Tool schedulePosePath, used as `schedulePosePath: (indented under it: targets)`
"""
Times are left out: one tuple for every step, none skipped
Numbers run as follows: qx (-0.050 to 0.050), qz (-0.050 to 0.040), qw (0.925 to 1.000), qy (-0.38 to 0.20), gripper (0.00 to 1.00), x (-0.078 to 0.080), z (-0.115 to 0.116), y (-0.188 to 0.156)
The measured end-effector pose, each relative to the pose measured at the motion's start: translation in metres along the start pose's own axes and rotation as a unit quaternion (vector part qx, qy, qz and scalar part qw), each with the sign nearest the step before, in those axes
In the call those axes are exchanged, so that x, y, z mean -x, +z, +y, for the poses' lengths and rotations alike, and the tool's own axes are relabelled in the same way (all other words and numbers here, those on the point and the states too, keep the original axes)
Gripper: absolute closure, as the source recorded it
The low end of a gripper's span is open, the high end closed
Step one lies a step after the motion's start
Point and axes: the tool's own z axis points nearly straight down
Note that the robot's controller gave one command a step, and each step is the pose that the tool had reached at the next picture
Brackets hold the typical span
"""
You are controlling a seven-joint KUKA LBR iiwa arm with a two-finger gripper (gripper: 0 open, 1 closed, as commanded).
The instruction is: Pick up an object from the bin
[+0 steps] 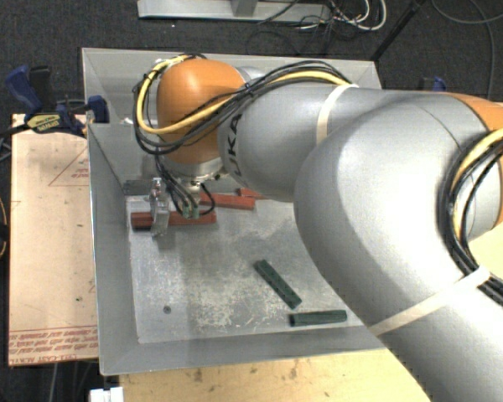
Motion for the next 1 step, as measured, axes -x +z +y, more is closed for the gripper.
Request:
schedulePosePath:
  targets:
    - [0.0,-0.0021,0.9998,-0.017,1.0,-0.0041,-0.0154,-0.2126]
